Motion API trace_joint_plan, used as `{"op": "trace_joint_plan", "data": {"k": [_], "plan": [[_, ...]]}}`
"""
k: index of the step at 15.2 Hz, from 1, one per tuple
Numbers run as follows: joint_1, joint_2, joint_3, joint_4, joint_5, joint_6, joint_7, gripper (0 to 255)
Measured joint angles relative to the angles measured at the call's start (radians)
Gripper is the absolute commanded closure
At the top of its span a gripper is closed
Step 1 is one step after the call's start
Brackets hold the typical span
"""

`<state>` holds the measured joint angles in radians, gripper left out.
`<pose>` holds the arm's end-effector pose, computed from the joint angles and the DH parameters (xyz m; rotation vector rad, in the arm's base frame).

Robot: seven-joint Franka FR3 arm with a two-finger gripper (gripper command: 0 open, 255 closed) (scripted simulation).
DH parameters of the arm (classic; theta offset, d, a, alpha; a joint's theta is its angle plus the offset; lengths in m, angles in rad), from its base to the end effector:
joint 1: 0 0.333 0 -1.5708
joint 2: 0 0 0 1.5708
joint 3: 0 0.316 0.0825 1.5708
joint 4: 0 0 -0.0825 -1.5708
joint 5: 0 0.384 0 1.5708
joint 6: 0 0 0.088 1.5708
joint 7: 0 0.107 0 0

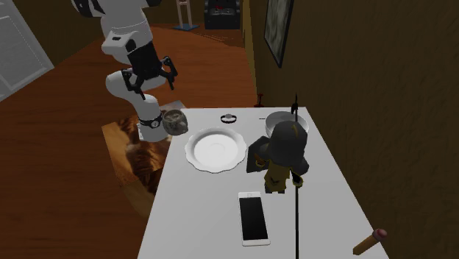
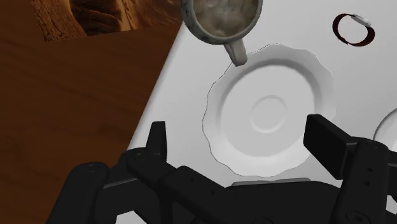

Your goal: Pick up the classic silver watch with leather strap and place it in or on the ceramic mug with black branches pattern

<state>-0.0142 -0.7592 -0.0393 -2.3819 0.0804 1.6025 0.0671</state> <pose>0.3158 -0.0116 0.5731 -3.0295 0.1712 0.0333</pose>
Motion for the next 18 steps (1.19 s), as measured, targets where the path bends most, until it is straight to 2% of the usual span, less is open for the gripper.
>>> {"op": "trace_joint_plan", "data": {"k": [3,18], "plan": [[0.020,0.006,0.022,-0.019,0.009,0.030,-0.004,0],[0.241,0.165,0.286,-0.139,0.073,0.385,-0.054,0]]}}
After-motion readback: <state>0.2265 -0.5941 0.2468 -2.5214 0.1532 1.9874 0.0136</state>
